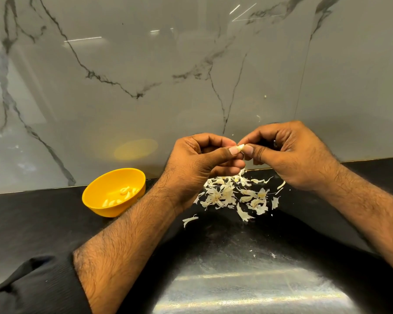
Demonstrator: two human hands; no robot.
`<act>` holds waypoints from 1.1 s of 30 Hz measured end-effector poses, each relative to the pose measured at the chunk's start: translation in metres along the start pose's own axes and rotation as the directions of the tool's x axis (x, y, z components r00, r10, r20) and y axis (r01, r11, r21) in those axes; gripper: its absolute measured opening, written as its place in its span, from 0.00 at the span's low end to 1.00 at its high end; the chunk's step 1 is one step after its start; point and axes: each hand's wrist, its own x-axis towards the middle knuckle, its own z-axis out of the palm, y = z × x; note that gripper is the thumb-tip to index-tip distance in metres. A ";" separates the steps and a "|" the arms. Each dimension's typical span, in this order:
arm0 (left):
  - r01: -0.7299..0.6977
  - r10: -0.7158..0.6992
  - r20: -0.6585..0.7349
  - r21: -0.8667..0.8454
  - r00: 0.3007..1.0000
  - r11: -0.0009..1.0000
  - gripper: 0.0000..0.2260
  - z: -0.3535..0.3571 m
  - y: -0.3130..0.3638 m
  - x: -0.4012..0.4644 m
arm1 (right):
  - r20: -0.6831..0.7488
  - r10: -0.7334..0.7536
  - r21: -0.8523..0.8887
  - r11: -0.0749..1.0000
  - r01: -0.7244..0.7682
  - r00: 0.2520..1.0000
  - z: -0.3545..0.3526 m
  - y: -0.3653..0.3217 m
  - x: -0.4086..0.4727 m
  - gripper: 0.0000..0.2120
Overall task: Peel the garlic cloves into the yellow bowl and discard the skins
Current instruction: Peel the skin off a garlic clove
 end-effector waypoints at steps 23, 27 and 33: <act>-0.222 0.347 -0.087 0.619 0.934 0.753 0.02 0.006 -0.011 -0.001 | 0.004 -0.138 -0.399 0.908 0.128 0.990 0.010 -0.009 -0.004 0.11; -0.201 0.308 -0.091 0.579 0.947 0.790 0.03 0.004 -0.011 0.000 | 0.004 -0.125 -0.378 0.918 0.117 0.992 0.010 -0.008 -0.003 0.10; -0.173 0.248 -0.095 0.484 0.964 0.858 0.04 0.003 -0.011 0.002 | -0.009 -0.103 -0.364 0.927 0.092 0.995 0.010 -0.008 -0.002 0.09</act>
